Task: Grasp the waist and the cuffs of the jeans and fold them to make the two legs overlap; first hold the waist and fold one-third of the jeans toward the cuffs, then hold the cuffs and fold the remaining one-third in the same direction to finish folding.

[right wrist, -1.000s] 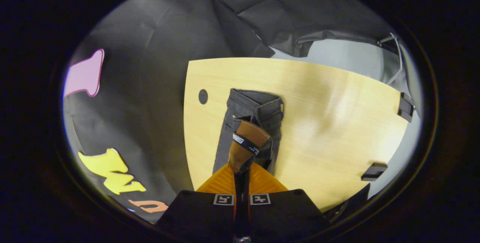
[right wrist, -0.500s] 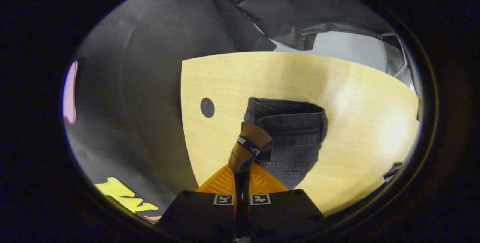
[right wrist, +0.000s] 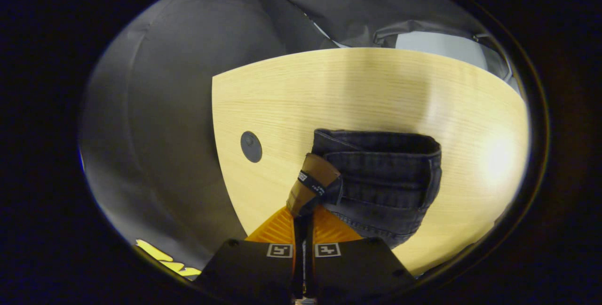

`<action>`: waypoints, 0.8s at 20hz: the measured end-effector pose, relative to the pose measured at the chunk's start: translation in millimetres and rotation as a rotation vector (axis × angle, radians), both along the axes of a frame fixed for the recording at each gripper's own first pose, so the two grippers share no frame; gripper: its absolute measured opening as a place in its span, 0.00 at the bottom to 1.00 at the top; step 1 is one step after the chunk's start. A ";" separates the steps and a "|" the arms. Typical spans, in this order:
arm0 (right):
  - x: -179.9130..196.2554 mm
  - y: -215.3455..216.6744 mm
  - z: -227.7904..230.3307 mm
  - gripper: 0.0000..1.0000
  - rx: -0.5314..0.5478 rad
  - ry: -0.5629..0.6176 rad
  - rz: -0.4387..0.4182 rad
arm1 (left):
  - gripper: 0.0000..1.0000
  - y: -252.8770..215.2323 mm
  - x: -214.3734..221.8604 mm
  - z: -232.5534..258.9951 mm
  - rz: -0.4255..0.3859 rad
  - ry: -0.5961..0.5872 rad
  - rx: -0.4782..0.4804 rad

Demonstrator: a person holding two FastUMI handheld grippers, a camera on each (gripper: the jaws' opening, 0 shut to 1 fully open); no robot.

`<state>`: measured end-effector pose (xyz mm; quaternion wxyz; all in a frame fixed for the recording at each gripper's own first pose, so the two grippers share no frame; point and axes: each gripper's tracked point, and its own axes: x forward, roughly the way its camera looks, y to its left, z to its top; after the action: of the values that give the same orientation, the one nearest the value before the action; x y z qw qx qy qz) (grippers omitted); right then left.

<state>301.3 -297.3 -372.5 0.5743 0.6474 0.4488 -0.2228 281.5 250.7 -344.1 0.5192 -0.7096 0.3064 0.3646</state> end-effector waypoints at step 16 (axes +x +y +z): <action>-57.4 -10.2 105.8 0.96 -0.364 -0.286 0.158 | 0.99 -37.2 -35.8 159.1 -0.342 -0.165 0.312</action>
<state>243.9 -307.4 -266.7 0.7549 0.5211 0.3644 -0.1604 245.7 213.5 -185.0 0.7000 -0.5859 0.3188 0.2551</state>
